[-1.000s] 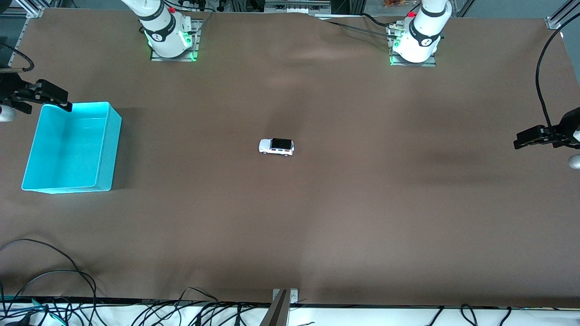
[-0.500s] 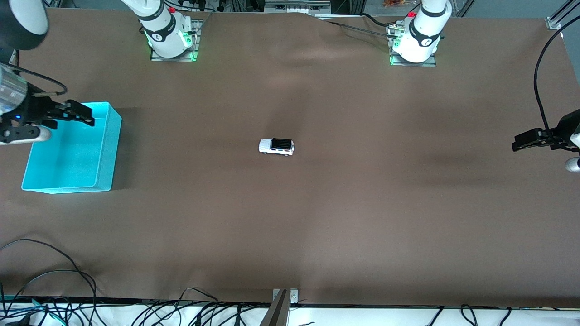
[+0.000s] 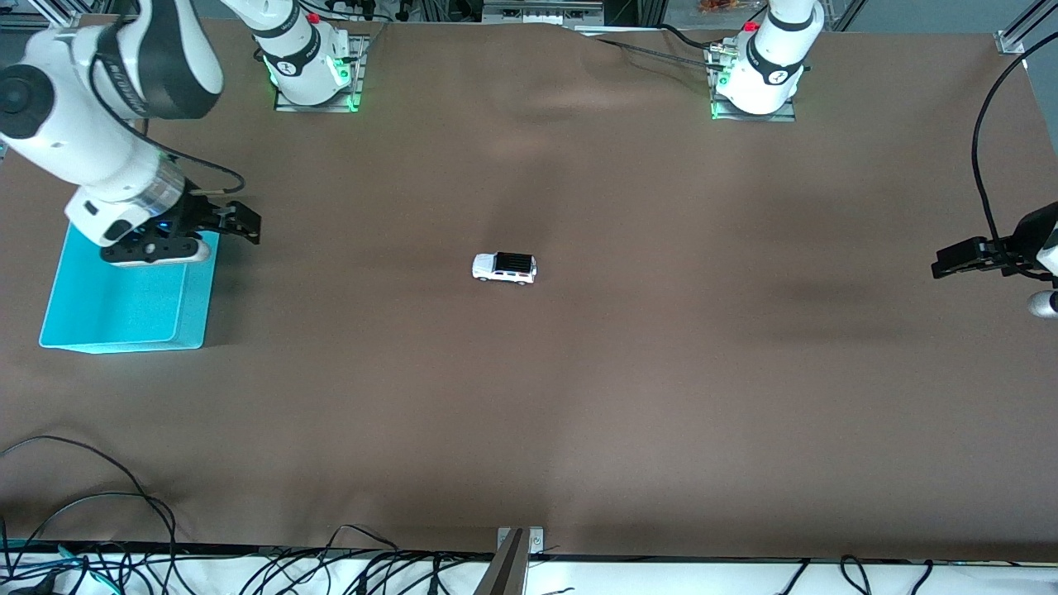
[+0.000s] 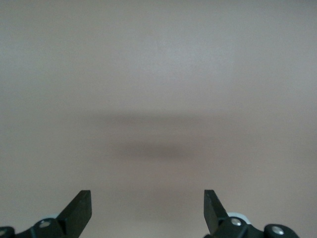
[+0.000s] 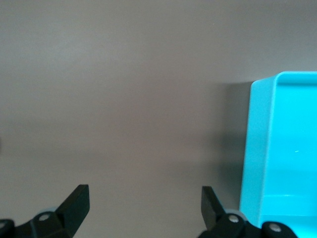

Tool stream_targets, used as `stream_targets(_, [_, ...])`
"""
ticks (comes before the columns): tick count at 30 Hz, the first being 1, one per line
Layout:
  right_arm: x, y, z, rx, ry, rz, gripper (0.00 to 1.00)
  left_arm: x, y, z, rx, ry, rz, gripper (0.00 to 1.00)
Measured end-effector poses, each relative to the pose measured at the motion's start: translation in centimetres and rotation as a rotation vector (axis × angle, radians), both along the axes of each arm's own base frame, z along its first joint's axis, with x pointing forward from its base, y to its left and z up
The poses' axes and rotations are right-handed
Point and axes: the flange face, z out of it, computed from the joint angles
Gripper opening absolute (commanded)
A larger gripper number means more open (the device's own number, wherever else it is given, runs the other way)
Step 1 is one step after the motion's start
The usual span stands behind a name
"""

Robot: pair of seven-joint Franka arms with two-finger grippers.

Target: Wind and store white jeep toy

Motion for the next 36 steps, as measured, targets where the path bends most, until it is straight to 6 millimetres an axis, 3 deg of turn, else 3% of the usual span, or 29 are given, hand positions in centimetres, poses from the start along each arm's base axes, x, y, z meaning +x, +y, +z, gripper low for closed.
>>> stream_targets(5, [-0.8,3.8,-2.0,-0.004,0.011,-0.132,1.0,0.0,0.0,0.0,0.0,0.0,0.0,1.0])
stream_targets(10, [-1.3,7.4,-2.8,-0.005,0.011,-0.295,1.0,0.0,0.0,0.0,0.0,0.0,0.0,1.0])
stream_targets(22, [-1.0,13.5,-2.5,0.015,0.0,-0.611,1.0,0.0,0.0,0.0,0.0,0.0,0.0,1.0])
stream_targets(36, [0.3,23.6,-3.2,0.061,0.026,-0.905,1.0,0.0,0.0,0.0,0.0,0.0,0.0,1.0])
